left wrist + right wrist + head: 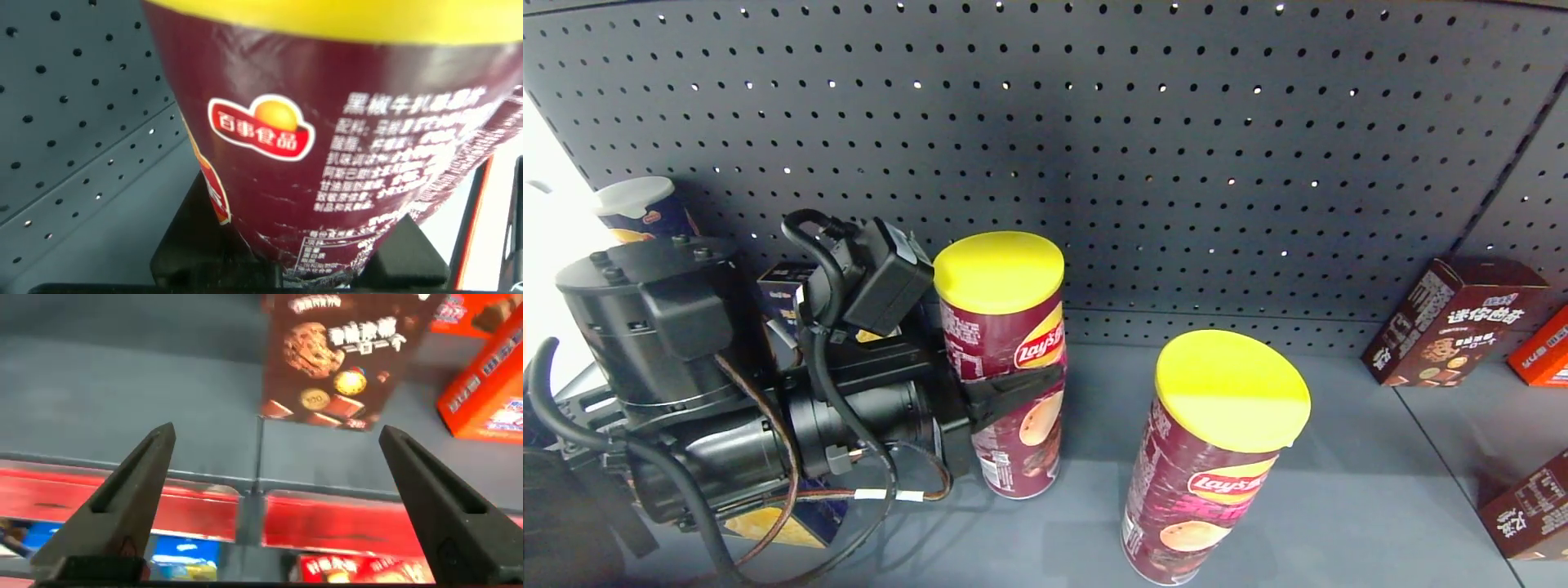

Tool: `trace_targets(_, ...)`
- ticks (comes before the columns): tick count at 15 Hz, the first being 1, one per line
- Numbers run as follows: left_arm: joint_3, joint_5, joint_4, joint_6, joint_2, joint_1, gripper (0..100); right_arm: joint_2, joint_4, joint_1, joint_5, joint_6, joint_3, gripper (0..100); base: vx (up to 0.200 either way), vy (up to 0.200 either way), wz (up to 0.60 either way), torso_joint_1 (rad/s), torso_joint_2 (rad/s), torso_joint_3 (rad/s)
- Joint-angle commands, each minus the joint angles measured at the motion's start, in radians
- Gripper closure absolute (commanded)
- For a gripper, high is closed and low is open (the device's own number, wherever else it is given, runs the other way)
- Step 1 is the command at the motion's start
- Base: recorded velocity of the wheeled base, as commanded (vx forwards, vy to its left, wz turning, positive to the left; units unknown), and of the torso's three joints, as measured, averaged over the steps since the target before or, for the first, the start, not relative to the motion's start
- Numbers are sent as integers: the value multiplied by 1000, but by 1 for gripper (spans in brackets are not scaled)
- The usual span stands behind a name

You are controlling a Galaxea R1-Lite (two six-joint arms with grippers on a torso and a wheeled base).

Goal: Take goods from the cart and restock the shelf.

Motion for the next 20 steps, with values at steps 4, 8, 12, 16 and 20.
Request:
trace_targets(4, -5, -14, 0, 3, 2, 3, 100, -25, -5, 2, -178, 37, 1, 0, 0, 0, 0, 0, 0, 0)
trace_targets(8, -38, -12, 2, 3, 5, 13, 100, -25, -4, 2, -220, 37, 1, 0, 0, 0, 0, 0, 0, 0)
trace_targets(12, -87, -12, 6, 1, 5, 34, 100, -25, -7, 2, -219, 137, 5, 0, 0, 0, 0, 0, 0, 0)
trace_targets(16, -92, -11, 2, -5, 3, 36, 100, -25, -7, 2, -230, 149, 4, 0, 0, 0, 0, 0, 0, 0)
trace_targets(20, -123, -51, 3, -14, 25, 45, 100, -25, -7, 2, -216, 192, 5, 0, 0, 0, 0, 0, 0, 0)
